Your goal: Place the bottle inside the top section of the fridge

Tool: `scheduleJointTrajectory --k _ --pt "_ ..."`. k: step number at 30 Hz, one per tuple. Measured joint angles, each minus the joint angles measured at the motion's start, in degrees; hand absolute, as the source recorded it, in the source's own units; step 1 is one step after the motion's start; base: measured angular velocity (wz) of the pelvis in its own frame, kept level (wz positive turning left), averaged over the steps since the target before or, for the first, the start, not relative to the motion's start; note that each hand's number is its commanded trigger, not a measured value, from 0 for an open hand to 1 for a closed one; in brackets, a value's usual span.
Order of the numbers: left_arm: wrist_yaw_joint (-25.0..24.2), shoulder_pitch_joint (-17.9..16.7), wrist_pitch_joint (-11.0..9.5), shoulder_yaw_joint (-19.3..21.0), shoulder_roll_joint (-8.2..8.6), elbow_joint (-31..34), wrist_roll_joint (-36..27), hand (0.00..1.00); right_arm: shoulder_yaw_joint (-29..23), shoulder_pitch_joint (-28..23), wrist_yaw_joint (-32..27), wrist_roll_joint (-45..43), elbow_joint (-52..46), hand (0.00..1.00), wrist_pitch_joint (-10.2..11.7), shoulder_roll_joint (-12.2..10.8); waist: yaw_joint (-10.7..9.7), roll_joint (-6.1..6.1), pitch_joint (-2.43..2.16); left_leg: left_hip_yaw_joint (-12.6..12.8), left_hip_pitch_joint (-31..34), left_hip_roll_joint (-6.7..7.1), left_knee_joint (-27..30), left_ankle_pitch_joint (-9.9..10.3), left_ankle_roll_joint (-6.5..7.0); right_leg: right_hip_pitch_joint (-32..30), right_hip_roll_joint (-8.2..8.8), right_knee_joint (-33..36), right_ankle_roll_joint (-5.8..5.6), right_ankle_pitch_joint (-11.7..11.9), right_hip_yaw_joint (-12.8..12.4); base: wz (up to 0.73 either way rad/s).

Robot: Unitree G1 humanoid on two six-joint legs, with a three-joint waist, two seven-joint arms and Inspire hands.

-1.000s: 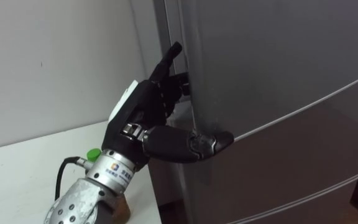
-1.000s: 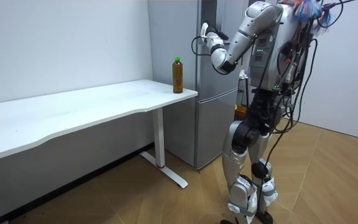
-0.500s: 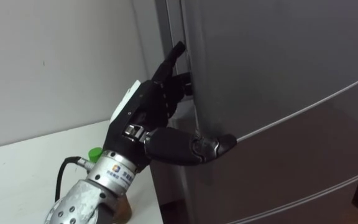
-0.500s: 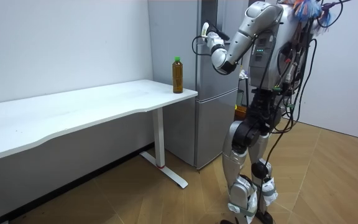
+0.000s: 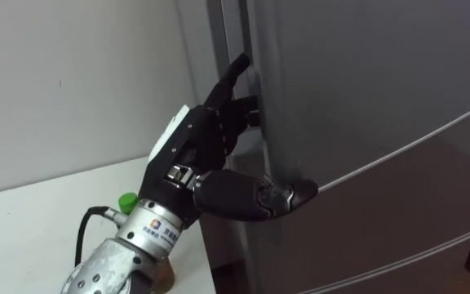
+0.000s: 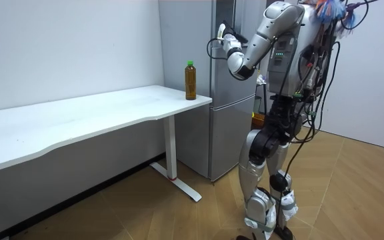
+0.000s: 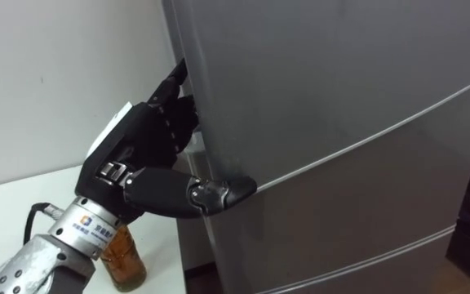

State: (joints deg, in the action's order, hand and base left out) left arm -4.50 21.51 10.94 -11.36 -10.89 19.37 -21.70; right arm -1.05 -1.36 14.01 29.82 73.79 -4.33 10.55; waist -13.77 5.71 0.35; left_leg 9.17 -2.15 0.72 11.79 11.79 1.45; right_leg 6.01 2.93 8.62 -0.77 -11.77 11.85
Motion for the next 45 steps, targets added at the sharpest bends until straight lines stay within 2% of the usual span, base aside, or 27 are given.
scheduleJointTrajectory --k 22,29,36,45 --pt "-0.08 0.0 0.0 -0.45 0.16 0.42 -0.01 0.0 -0.01 -0.4 1.15 1.66 0.05 0.0 -0.02 0.51 -0.01 0.01 -0.02 0.07 -0.05 0.01 -0.01 -0.02 0.03 -0.06 0.12 -0.06 -0.13 0.04 -0.21 0.0" --pt "-0.08 0.0 0.0 -0.66 0.17 0.41 0.04 0.0 -0.2 -0.5 1.15 1.65 0.33 0.0 0.0 0.56 -0.13 -0.57 0.29 0.06 -0.06 -0.01 -0.01 -0.07 0.12 -0.03 0.22 0.01 -0.19 0.08 -0.15 0.0" --pt "-0.09 0.0 -0.01 -1.63 0.86 0.41 0.06 0.0 -0.28 -0.55 1.24 1.95 1.11 0.0 0.02 0.92 -0.23 -0.95 0.18 0.14 0.0 0.06 0.01 -0.14 0.25 -0.03 0.52 0.04 -0.45 0.17 -0.03 0.0" --pt "-0.27 0.0 -0.08 -2.69 0.92 0.41 0.04 0.0 -0.4 -0.45 1.72 1.66 1.29 0.0 0.0 1.04 -0.63 -1.21 0.17 0.29 0.01 0.2 0.01 -0.27 0.71 -0.03 0.69 0.1 -0.75 0.36 -0.09 0.0"
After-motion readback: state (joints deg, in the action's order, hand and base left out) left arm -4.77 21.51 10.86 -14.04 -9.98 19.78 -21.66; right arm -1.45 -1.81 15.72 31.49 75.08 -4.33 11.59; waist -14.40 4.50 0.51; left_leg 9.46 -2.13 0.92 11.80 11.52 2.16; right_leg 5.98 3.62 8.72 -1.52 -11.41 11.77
